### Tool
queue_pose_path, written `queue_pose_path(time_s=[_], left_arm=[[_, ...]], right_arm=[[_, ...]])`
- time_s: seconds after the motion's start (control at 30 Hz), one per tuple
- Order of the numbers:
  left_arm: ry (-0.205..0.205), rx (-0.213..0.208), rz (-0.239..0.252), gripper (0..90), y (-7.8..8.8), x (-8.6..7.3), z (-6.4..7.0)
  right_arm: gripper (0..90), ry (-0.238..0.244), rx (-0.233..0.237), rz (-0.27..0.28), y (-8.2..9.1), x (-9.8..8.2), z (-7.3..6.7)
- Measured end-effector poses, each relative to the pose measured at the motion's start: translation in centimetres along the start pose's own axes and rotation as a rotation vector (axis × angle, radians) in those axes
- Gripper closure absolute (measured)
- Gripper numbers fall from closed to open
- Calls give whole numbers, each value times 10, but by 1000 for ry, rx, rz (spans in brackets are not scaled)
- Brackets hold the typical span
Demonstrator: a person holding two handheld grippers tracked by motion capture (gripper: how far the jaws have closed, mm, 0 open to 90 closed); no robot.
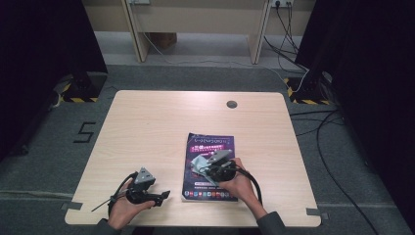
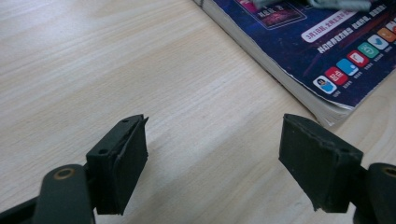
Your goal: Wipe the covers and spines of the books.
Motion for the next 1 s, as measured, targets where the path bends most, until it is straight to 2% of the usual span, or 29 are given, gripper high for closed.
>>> queue_pose_path(time_s=[0.13,0.2,0.27,0.4,0.47,0.63,0.73,0.9,1.0], left_arm=[[9,16,4,228,1,0,-4],[16,26,5,228,2,1,-6],[21,26,6,228,3,1,-8],[24,32,7,228,3,1,-9],[23,34,6,228,3,1,-9],[22,34,4,228,3,0,-8],[23,32,3,228,3,0,-9],[20,35,3,228,3,0,-8],[22,33,4,228,3,0,-8]], right_arm=[[777,41,60,16,-7,12,-22],[775,59,64,18,-8,15,-30],[775,71,76,20,-8,17,-34],[780,63,81,23,-8,16,-36],[785,58,87,27,-8,16,-34],[785,52,55,4,0,6,-25],[785,23,13,-13,9,-7,-12],[785,-58,-62,-29,27,-35,13],[785,-95,-92,-36,35,-47,22]])
Point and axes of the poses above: each handheld gripper's, and its own axes: y roughly backward along the jaws, x roughly out of its top, z roughly to its right, the point moved 3 cm from there along -y, roughly forward along the jaws, and after that the axes turned 9 degrees about y, right-handed, at the moved point
